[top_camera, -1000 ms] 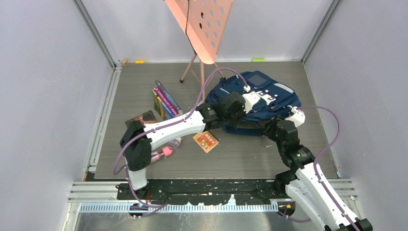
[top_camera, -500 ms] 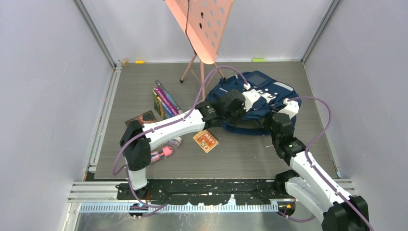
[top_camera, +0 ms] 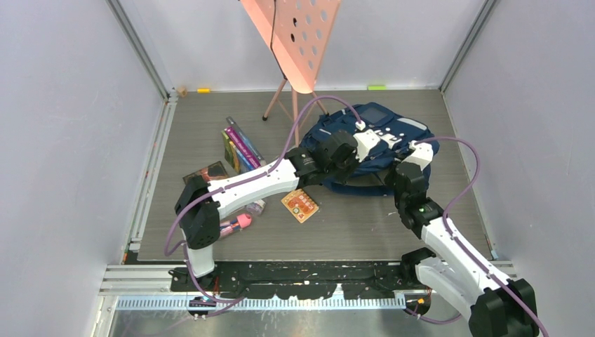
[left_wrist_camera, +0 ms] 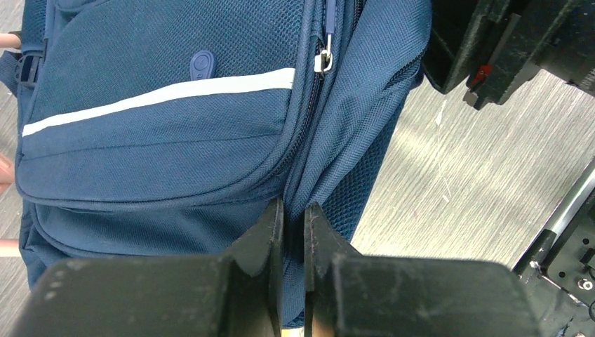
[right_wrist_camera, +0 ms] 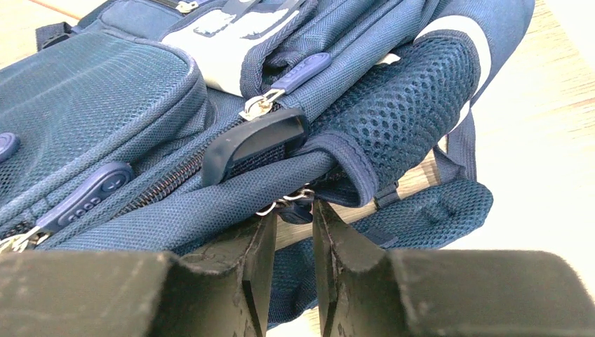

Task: Pack the student bag
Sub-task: Unzip the student bag at the center of the board.

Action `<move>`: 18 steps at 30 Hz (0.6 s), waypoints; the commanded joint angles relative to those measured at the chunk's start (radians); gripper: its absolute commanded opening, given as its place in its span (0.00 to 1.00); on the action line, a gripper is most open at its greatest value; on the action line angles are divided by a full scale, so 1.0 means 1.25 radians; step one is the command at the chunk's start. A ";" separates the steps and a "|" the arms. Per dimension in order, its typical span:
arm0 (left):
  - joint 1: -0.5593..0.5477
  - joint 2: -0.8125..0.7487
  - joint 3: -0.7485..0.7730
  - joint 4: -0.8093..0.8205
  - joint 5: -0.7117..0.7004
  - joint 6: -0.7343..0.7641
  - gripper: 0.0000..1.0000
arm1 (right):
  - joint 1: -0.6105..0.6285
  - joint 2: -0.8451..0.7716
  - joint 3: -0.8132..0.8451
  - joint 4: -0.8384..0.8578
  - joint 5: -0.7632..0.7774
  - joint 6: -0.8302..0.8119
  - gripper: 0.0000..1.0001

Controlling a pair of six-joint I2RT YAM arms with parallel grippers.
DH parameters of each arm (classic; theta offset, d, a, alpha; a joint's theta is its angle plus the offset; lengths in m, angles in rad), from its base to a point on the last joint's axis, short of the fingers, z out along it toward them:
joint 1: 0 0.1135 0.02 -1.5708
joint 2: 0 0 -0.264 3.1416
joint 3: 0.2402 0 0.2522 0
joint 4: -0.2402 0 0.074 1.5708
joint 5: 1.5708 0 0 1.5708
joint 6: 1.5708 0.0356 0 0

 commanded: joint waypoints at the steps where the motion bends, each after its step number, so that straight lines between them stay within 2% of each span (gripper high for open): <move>1: 0.007 -0.035 0.044 0.000 -0.006 -0.024 0.00 | -0.003 0.030 0.063 0.072 0.097 -0.049 0.30; 4: 0.007 -0.037 0.045 -0.002 -0.006 -0.024 0.00 | -0.003 0.050 0.075 0.071 0.127 -0.063 0.19; 5: 0.007 -0.037 0.046 -0.003 -0.007 -0.024 0.00 | -0.003 0.057 0.083 0.067 0.141 -0.063 0.08; 7: 0.007 -0.036 0.051 -0.006 -0.005 -0.026 0.00 | -0.002 0.062 0.097 0.039 0.153 -0.059 0.01; 11: 0.008 -0.029 0.063 -0.003 0.000 -0.036 0.00 | 0.000 0.043 0.111 -0.018 0.138 -0.037 0.00; 18: 0.008 -0.008 0.092 -0.021 -0.004 -0.038 0.00 | 0.014 -0.010 0.165 -0.202 0.061 0.021 0.01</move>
